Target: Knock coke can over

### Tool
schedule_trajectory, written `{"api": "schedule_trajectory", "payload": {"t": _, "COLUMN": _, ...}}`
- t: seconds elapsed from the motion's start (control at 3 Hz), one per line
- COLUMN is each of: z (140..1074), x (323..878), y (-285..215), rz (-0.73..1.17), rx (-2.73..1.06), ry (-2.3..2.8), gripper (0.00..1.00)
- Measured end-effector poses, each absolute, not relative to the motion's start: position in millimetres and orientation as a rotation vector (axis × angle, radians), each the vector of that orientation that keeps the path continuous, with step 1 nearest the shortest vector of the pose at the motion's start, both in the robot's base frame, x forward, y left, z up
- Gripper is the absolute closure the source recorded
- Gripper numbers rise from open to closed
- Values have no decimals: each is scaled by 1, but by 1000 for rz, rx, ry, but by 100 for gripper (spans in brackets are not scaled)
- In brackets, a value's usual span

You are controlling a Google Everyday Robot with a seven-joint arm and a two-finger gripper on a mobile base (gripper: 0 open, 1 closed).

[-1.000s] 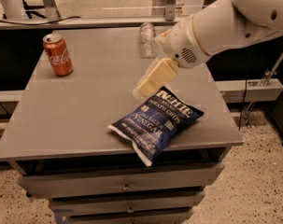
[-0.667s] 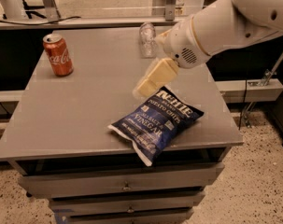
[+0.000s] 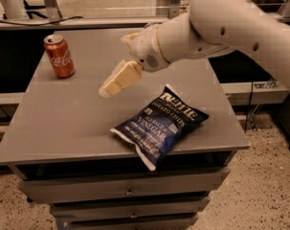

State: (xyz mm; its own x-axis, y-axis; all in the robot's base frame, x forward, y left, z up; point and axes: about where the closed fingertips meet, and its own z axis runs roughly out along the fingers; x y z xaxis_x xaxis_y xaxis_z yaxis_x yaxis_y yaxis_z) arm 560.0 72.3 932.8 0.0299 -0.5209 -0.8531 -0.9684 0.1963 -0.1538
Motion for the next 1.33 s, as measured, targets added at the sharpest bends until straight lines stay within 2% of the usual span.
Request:
{"api": "schedule_trajectory", "payload": {"t": 0.67, "z": 926, "x": 603, "y": 168, "rz": 761, "rx": -1407, "ry": 1375, "gripper": 0}}
{"api": "schedule_trajectory", "payload": {"t": 1.33, "z": 915, "x": 639, "y": 225, "rz": 797, "rx": -1391, "ry": 1289, "gripper": 0}}
